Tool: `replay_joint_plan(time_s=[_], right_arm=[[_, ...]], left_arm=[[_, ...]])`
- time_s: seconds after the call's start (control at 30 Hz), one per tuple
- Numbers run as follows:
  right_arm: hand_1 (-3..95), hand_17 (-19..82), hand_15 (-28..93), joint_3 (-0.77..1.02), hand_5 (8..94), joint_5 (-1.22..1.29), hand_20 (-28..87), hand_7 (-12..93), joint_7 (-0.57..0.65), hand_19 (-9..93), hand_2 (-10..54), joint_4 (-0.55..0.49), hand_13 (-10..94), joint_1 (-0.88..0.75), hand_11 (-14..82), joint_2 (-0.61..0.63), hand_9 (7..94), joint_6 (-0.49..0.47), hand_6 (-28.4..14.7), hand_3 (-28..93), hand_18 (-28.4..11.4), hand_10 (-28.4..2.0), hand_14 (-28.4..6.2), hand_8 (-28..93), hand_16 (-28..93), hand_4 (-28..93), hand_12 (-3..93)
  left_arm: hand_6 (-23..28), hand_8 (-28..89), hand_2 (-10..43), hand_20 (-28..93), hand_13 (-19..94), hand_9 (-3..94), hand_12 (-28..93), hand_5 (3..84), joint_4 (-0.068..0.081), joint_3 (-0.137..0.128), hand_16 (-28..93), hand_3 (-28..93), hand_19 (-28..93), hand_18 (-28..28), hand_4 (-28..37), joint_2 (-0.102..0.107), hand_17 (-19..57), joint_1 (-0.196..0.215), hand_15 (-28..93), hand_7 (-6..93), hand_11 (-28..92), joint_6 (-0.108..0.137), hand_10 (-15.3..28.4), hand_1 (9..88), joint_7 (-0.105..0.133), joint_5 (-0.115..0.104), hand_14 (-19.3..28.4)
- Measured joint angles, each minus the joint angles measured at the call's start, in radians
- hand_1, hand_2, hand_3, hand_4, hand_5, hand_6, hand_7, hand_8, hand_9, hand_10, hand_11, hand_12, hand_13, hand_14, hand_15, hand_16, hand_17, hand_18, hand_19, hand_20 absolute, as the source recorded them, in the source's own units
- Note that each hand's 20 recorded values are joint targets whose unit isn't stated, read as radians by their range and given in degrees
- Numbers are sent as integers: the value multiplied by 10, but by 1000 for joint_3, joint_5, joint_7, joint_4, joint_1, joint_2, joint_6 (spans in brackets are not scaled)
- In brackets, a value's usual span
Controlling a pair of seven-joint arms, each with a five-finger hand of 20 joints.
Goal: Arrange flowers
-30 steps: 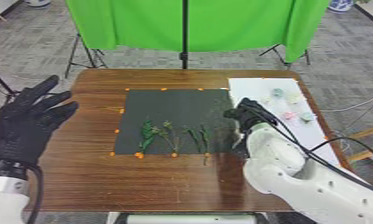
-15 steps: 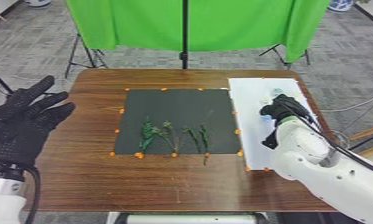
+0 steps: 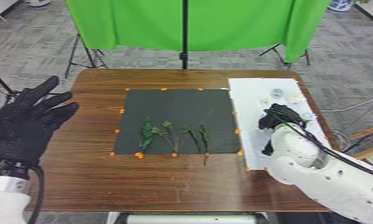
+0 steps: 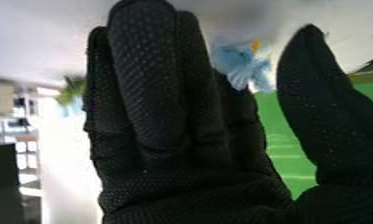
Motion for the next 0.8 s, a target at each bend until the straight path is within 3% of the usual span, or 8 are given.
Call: replay_joint_plan(time_s=[0.07,0.13,0.3,0.8], right_arm=[[522,442,469,-27,805,-26,-158,207,1,901,-95,19,860,21,152,-5,897,12,14,697,-173,-85,-50,17,175,-282,252],[533,448,465,-65,830,-64,-155,217,3,910,-95,36,878,39,154,-8,919,51,18,695,-169,-79,-42,33,181,-283,262],[540,452,471,-138,844,-137,-150,219,11,920,-95,51,889,49,159,-8,931,179,16,703,-166,-71,-35,41,190,-283,270],[535,449,497,-234,853,-247,-122,214,-2,931,-95,-12,896,128,175,-13,937,313,12,725,-169,-60,-29,64,201,-283,284]], left_arm=[[88,-90,97,145,250,318,111,340,0,0,-131,767,591,246,-283,0,-87,-2,620,133,293,-1,208,203,-1,0,284],[88,-90,97,146,250,318,111,340,0,0,-131,766,590,247,-283,0,-87,-2,619,133,294,-2,208,203,-1,1,284],[88,-90,97,148,249,318,111,339,-1,0,-130,766,588,246,-283,0,-87,-2,618,134,294,-5,208,203,-1,1,284],[79,-91,88,160,241,301,108,315,-10,-4,-129,754,597,255,-283,1,-82,-2,614,129,286,-17,201,190,-2,11,284]])
